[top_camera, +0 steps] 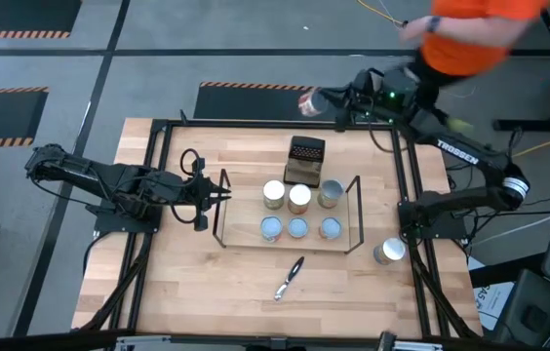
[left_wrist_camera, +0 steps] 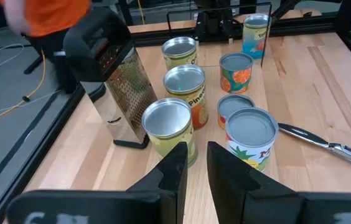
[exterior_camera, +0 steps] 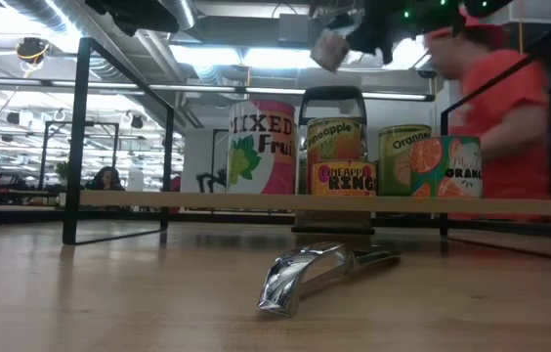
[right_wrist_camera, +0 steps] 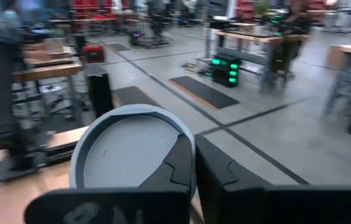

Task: Pick and place cans onto a shelf
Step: Put the canned diced tomatoes on the shelf

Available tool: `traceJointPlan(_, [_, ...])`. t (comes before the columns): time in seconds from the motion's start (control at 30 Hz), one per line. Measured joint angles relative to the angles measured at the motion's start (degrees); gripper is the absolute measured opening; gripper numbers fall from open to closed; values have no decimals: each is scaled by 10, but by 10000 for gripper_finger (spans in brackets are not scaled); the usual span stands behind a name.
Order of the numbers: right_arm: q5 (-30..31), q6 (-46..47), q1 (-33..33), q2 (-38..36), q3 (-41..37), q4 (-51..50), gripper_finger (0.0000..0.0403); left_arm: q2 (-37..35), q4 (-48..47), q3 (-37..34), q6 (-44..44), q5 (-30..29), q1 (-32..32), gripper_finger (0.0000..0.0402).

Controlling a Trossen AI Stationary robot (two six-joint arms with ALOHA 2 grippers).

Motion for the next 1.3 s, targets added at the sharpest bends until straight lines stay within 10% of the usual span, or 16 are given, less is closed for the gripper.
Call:
traceJointPlan(0.6, [75, 14, 294, 68, 0, 68, 8, 0, 0, 0, -5, 2, 0, 55])
traceJointPlan(1.03, [77, 17, 390, 167, 3, 188, 8, 0, 0, 0, -6, 2, 0, 55])
traceJointPlan(1.3, [77, -5, 420, 246, 136, 68, 8, 0, 0, 0, -7, 2, 0, 55])
